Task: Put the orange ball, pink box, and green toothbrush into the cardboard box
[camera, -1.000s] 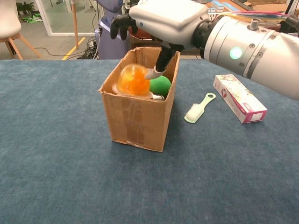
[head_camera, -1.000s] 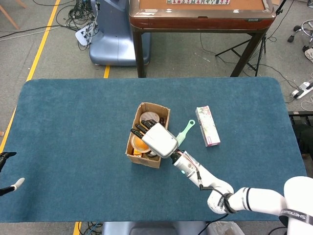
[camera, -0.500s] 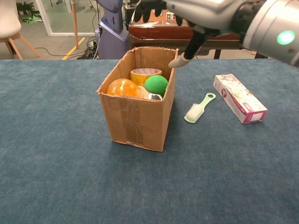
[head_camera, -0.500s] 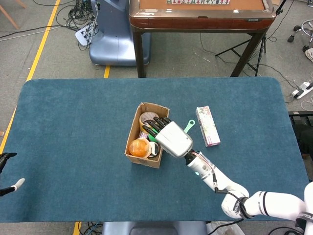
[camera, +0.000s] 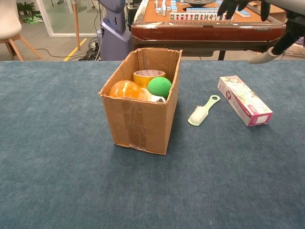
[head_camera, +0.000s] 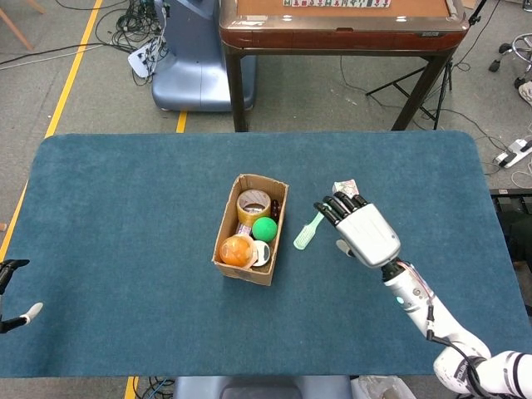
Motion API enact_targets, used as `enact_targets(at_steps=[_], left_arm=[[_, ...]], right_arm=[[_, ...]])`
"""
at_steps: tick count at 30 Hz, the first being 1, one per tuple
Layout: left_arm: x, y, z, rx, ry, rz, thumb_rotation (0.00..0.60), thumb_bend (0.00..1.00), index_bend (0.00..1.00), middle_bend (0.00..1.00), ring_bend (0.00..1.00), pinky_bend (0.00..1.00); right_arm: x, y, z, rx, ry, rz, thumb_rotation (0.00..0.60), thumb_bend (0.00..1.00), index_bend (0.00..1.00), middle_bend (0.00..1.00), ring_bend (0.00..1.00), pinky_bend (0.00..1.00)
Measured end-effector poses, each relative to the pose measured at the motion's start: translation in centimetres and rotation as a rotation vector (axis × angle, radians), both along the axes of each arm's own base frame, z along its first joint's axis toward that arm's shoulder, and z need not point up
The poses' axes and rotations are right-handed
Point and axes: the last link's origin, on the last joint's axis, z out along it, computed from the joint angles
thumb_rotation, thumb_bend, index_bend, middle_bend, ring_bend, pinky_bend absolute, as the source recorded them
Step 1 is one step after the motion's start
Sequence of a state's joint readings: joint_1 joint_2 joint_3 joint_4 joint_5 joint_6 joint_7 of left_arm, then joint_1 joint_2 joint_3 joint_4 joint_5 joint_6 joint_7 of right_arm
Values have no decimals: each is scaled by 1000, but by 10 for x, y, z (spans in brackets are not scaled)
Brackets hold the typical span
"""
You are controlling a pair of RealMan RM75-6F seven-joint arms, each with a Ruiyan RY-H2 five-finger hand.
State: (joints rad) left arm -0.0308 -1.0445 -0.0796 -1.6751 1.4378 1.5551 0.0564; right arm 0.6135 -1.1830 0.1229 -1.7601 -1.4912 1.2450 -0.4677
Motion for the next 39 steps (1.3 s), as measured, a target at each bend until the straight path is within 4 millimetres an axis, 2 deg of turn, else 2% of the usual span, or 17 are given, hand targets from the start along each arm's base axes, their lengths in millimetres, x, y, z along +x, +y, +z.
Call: enact_targets(at_steps=[8, 17, 27, 33, 39], left_arm=[[-1, 2, 0, -3, 2, 5, 600, 112, 256, 278, 258, 416], [-1, 1, -3, -8, 6, 7, 600, 112, 256, 278, 258, 416], [-2, 3, -5, -19, 10, 13, 600, 112, 256, 278, 258, 416], [-2, 3, -5, -19, 8, 14, 600, 112, 256, 278, 258, 416], [-2, 2, -5, -19, 6, 12, 600, 112, 256, 278, 258, 416]], right_arm=[[-40, -2, 5, 2, 79, -108, 600, 0, 250, 275, 224, 432], [-88, -10, 1, -5, 231, -194, 600, 0, 250, 184, 150, 310], [-135, -28, -17, -7, 310, -292, 600, 0, 103, 28, 0, 164], [-150, -43, -37, 1, 330, -324, 600, 0, 99, 14, 0, 150], [-147, -58, -59, 15, 321, -322, 600, 0, 99, 14, 0, 150]])
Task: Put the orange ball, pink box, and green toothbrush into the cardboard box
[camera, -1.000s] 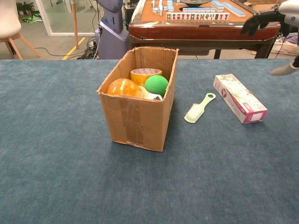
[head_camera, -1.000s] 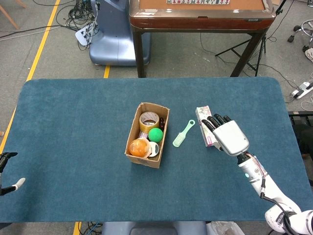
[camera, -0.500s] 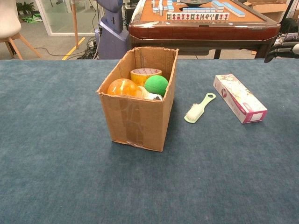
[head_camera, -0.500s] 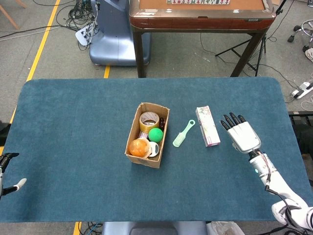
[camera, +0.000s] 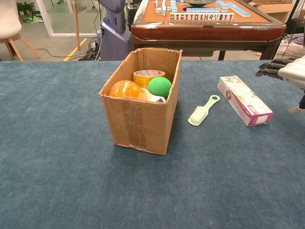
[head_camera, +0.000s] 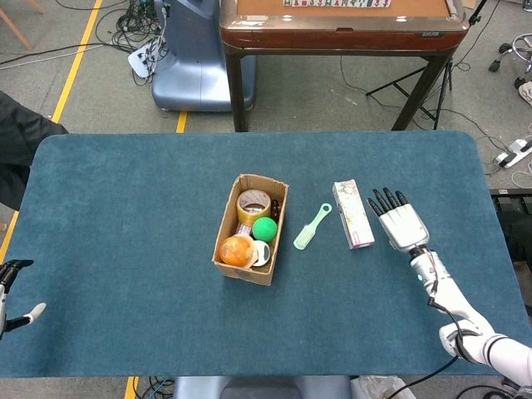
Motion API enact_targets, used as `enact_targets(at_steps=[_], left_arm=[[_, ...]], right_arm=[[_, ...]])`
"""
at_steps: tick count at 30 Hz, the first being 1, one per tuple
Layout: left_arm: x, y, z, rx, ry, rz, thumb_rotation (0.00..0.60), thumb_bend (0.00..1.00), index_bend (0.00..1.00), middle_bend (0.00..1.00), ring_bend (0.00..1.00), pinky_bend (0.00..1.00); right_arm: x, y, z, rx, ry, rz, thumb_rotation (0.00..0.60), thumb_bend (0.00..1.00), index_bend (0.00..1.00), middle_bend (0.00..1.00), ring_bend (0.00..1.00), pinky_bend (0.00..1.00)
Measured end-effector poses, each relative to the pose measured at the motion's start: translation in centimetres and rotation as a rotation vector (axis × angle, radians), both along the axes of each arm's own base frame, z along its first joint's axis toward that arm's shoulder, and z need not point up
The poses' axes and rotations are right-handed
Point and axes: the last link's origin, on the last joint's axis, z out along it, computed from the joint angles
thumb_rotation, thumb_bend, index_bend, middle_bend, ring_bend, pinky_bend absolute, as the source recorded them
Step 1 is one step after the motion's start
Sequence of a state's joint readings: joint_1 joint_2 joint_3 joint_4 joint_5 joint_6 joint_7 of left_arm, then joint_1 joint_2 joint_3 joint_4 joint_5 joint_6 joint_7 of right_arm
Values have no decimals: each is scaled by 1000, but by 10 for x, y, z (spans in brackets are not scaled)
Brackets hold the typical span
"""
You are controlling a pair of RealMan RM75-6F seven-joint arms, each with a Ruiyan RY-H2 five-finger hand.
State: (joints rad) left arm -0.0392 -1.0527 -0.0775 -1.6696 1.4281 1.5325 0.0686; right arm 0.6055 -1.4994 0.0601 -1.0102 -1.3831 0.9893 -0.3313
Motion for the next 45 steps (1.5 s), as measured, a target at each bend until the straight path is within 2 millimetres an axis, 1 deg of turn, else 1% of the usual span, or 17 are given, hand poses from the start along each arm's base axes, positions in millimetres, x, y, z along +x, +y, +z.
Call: enact_targets(at_steps=[6, 14, 21, 27, 30, 35, 39, 42, 45], left_arm=[[0, 0, 1, 1, -3, 0, 600, 112, 256, 278, 258, 416], [0, -1, 1, 2, -5, -2, 600, 112, 256, 278, 258, 416], [0, -1, 1, 4, -4, -3, 600, 112, 256, 278, 258, 416], [1, -1, 2, 5, -3, -5, 600, 112, 256, 278, 258, 416], [1, -1, 2, 7, -5, -5, 600, 112, 256, 278, 258, 416], [1, -2, 3, 10, -7, -8, 600, 112, 256, 278, 258, 416], [1, -2, 3, 7, -5, -8, 600, 112, 256, 278, 258, 416], [1, -2, 3, 8, -5, -7, 600, 112, 256, 278, 258, 416], [1, -2, 3, 9, -7, -6, 600, 112, 256, 278, 258, 416]], right_arm=[[9, -8, -19, 13, -35, 21, 600, 0, 99, 14, 0, 150], [20, -8, -36, 38, -90, 49, 600, 0, 99, 17, 0, 150], [40, -7, -51, 73, -147, 107, 600, 0, 99, 25, 0, 150], [58, -8, -61, 101, -174, 142, 600, 0, 99, 34, 0, 150], [62, -7, -62, 114, -175, 147, 600, 0, 99, 42, 0, 150], [63, -10, -54, 123, -156, 126, 600, 0, 99, 60, 0, 150], [66, -14, -47, 130, -143, 98, 600, 0, 99, 145, 0, 150], [68, -16, -44, 139, -131, 77, 600, 0, 100, 173, 9, 150], [69, -18, -45, 151, -120, 60, 600, 0, 126, 184, 19, 150]])
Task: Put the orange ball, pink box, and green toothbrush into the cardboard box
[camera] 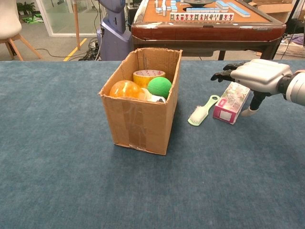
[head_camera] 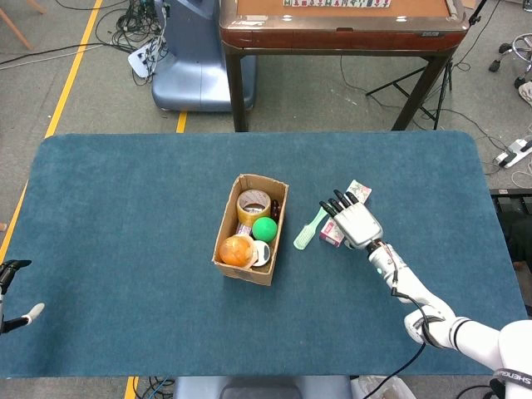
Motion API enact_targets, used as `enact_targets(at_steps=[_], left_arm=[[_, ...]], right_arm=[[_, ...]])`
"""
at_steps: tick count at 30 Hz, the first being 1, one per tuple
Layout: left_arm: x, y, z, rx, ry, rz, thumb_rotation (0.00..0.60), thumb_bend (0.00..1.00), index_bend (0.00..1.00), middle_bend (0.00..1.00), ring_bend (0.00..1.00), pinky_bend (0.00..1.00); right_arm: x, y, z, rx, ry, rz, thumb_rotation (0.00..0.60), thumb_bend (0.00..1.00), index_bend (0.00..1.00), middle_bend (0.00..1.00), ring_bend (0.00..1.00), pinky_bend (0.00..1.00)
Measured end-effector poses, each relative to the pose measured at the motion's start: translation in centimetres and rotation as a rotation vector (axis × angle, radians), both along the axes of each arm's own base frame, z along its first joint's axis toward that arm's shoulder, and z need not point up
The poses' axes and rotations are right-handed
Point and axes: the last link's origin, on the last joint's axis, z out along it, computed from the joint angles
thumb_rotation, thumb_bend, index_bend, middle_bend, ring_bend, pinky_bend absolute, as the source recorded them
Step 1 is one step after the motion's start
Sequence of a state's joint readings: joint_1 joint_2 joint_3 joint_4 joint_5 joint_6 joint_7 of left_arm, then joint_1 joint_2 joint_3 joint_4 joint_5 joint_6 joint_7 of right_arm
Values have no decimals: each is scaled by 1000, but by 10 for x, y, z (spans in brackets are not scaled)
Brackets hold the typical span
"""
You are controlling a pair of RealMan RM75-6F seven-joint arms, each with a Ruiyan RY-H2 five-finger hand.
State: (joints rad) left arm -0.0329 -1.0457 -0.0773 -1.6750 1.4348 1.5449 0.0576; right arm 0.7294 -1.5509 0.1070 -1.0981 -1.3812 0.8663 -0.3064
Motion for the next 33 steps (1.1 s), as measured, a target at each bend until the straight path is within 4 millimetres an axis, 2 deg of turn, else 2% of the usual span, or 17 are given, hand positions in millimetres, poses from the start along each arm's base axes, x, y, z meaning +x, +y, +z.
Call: enact_targets(at_steps=[13, 18, 33], left_arm=[[0, 0, 2, 4, -4, 0, 600, 112, 256, 278, 258, 416], [0, -1, 2, 8, -5, -3, 600, 112, 256, 278, 258, 416], [1, -2, 3, 8, -6, -6, 600, 112, 256, 278, 258, 416]], right_arm=[[3, -7, -17, 50, 35, -39, 600, 0, 167, 200, 28, 150], [7, -11, -23, 64, 44, -41, 600, 0, 203, 238, 47, 150], [8, -8, -23, 57, 39, -27, 600, 0, 481, 494, 292, 152]])
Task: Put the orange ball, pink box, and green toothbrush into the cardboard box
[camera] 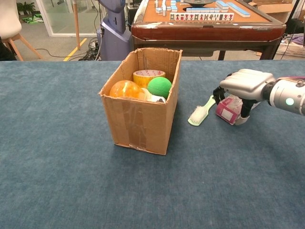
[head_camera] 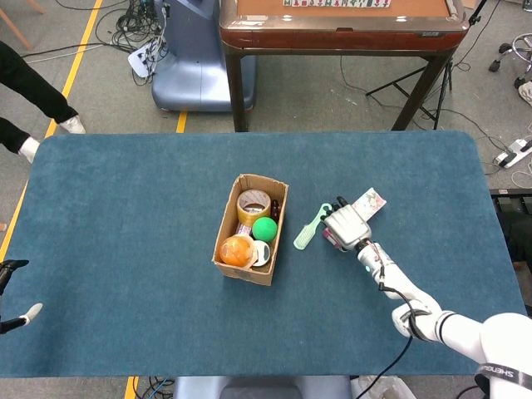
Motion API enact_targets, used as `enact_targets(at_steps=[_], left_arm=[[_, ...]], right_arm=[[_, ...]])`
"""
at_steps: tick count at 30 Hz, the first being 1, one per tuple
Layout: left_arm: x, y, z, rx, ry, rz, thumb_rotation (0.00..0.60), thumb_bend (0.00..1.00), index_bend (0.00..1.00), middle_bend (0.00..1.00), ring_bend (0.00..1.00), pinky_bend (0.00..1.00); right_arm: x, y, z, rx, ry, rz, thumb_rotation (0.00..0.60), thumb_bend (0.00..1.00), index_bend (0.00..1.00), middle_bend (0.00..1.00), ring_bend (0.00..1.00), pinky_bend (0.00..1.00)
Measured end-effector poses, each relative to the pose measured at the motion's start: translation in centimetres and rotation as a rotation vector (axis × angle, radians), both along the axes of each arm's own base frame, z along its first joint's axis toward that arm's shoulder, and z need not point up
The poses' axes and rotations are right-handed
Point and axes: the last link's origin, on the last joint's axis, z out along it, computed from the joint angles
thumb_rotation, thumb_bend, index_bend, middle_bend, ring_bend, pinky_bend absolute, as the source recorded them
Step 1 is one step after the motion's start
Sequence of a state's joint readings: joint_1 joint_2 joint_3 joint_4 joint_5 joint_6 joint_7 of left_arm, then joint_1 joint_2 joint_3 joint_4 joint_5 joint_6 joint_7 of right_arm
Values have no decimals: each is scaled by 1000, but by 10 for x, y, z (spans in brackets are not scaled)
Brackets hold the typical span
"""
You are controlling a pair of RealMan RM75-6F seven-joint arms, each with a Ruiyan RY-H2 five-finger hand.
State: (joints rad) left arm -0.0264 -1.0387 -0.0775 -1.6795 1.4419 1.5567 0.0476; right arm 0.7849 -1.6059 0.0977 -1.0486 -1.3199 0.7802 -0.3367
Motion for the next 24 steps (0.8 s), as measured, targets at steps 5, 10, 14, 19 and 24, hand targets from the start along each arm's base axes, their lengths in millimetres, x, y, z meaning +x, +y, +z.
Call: enact_targets(at_steps=[5, 10, 14, 19, 24], left_arm=[[-1, 0, -1, -4, 1, 3, 600, 112, 256, 278, 258, 416], [0, 1, -1, -5, 3, 3, 600, 112, 256, 278, 258, 416], [-1, 1, -2, -5, 6, 5, 600, 112, 256, 278, 258, 416], [0, 1, -3, -8, 9, 5, 600, 112, 256, 278, 258, 416], [0, 1, -3, -10, 10, 6, 600, 112, 256, 278, 258, 416]], right_arm=[[1, 2, 7, -28, -22, 19, 600, 0, 532, 538, 341, 157], [6, 5, 19, -56, -48, 47, 600, 0, 549, 555, 360, 159], [16, 8, 33, -85, -71, 84, 600, 0, 550, 555, 361, 159], [39, 16, 55, -129, -118, 150, 600, 0, 550, 555, 361, 162], [75, 27, 82, -183, -192, 247, 600, 0, 550, 555, 361, 176]])
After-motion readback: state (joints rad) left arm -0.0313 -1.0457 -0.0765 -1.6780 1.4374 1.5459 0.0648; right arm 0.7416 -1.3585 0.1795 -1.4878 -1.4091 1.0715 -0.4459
